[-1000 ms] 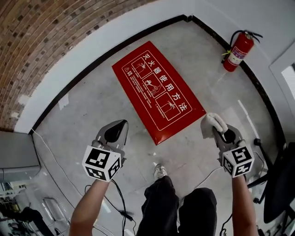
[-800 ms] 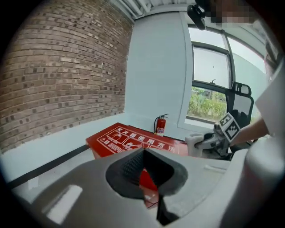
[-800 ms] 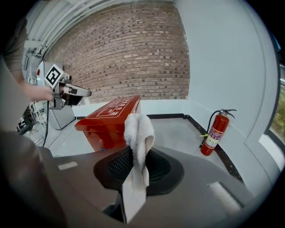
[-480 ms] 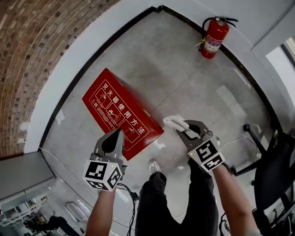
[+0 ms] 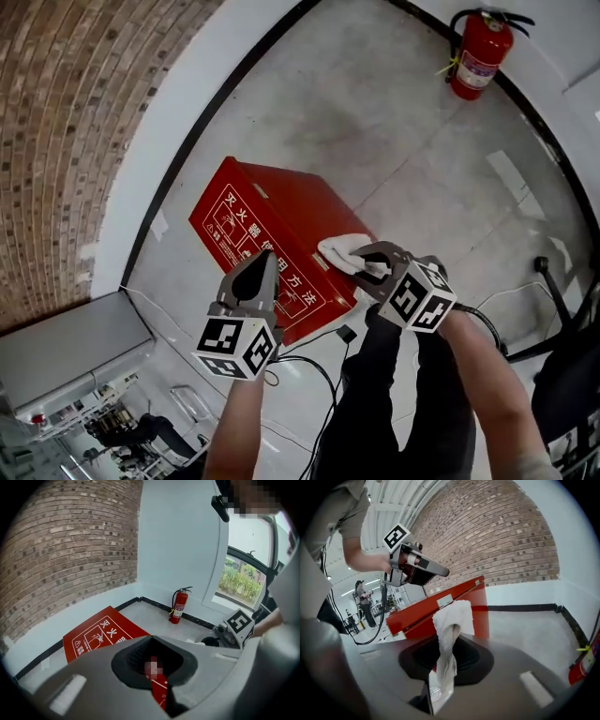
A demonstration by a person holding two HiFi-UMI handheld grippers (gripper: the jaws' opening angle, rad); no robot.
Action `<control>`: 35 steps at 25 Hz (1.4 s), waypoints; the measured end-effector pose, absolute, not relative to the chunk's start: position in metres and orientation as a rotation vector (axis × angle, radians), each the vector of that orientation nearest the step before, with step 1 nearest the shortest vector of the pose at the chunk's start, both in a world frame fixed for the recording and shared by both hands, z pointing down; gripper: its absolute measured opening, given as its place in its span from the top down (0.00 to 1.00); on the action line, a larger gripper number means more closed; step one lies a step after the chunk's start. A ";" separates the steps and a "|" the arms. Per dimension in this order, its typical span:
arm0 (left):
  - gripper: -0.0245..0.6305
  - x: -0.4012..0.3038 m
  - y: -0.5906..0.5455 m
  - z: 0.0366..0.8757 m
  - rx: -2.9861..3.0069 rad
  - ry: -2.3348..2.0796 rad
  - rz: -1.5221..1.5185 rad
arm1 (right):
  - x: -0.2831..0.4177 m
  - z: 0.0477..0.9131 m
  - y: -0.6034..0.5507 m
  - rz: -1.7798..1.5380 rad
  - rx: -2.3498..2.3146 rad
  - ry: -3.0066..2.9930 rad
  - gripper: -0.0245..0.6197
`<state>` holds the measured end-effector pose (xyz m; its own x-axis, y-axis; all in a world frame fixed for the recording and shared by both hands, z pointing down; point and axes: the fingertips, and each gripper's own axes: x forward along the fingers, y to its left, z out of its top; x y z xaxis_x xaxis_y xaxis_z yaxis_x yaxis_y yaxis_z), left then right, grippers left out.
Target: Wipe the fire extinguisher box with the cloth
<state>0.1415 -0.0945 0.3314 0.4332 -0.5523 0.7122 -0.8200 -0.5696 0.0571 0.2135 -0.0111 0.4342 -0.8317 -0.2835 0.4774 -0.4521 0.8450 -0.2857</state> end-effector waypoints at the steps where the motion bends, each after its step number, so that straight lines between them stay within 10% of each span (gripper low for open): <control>1: 0.96 0.140 -0.102 0.334 2.291 -1.156 0.927 | 0.208 0.435 -0.022 0.536 0.522 -2.601 0.82; 21: 0.96 0.123 -0.198 0.347 2.171 -1.202 0.864 | 0.126 0.474 -0.228 0.539 0.329 -2.629 0.83; 35: 0.96 0.139 -0.187 0.356 2.112 -1.265 1.047 | 0.175 0.484 -0.084 0.707 0.118 -2.658 0.83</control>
<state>0.1386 -0.1870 0.3565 0.2868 -0.5306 0.7976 -0.8825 -0.4703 0.0045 0.1750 -0.0845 0.4841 -0.9219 0.0175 0.3870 -0.1771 0.8693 -0.4614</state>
